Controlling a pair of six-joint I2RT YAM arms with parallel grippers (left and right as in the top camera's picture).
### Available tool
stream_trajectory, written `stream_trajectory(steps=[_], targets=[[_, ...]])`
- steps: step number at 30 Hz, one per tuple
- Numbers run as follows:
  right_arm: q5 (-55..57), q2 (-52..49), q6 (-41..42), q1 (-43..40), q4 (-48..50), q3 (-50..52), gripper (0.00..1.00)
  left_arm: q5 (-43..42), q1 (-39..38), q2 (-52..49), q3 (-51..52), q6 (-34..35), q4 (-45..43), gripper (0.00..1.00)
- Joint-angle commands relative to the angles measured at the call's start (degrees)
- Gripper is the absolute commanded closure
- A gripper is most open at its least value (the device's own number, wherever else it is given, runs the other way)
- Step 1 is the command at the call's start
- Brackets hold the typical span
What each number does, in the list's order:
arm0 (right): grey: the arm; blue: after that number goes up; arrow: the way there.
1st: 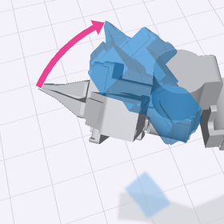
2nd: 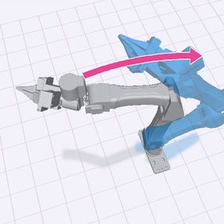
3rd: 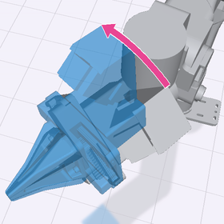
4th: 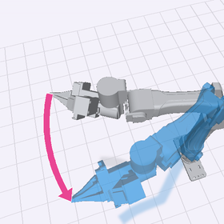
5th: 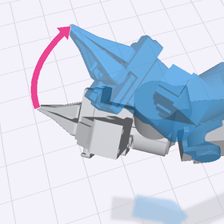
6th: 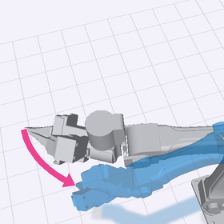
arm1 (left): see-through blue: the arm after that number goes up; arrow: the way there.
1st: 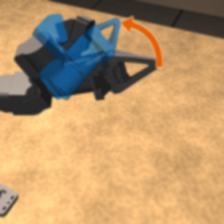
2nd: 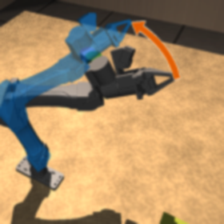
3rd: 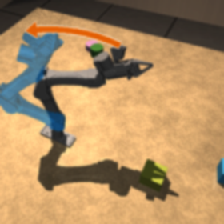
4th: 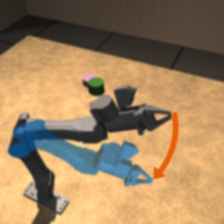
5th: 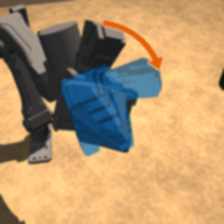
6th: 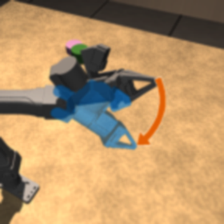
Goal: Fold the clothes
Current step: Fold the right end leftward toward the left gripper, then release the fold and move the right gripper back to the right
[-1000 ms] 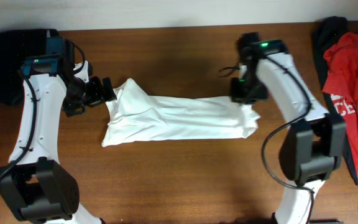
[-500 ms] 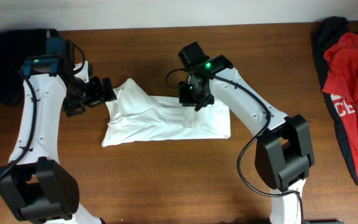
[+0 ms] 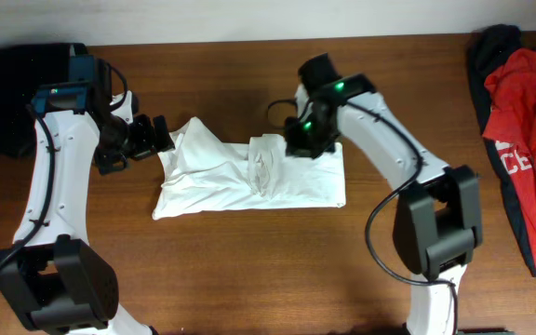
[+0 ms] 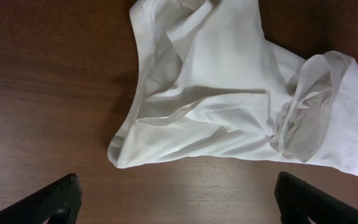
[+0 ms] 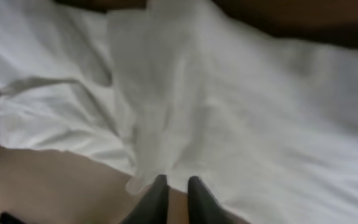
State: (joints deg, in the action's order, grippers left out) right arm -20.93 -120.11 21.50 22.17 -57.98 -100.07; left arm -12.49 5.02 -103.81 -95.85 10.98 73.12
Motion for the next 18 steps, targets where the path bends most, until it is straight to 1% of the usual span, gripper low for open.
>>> stream_trajectory(steps=[1,2,4,9,13,15,18], targets=[[-0.6,-0.5,4.1,2.4,5.5,5.1,0.94,-0.6,0.0,0.6,0.3,0.1,0.2,0.01],[-1.5,-0.8,5.6,3.8,8.7,7.2,0.96,-0.6,0.0,0.6,0.3,0.1,0.2,0.01],[-0.9,-1.9,7.8,5.0,9.9,7.7,0.96,-0.7,0.0,0.6,0.3,0.1,0.1,0.01],[-1.6,-5.6,8.0,7.4,11.8,7.8,0.96,-0.6,0.0,0.7,0.3,0.1,0.3,0.01],[-1.9,-5.9,8.6,9.4,12.3,7.8,0.96,-0.6,0.0,0.6,0.3,0.1,0.3,0.01],[-3.6,-5.1,8.6,8.8,10.9,6.9,0.96,-0.6,0.0,0.6,0.3,0.1,0.3,0.01],[-3.7,1.6,3.2,6.5,4.2,2.7,0.96,-0.6,0.0,0.6,0.3,0.1,-0.3,0.01]])
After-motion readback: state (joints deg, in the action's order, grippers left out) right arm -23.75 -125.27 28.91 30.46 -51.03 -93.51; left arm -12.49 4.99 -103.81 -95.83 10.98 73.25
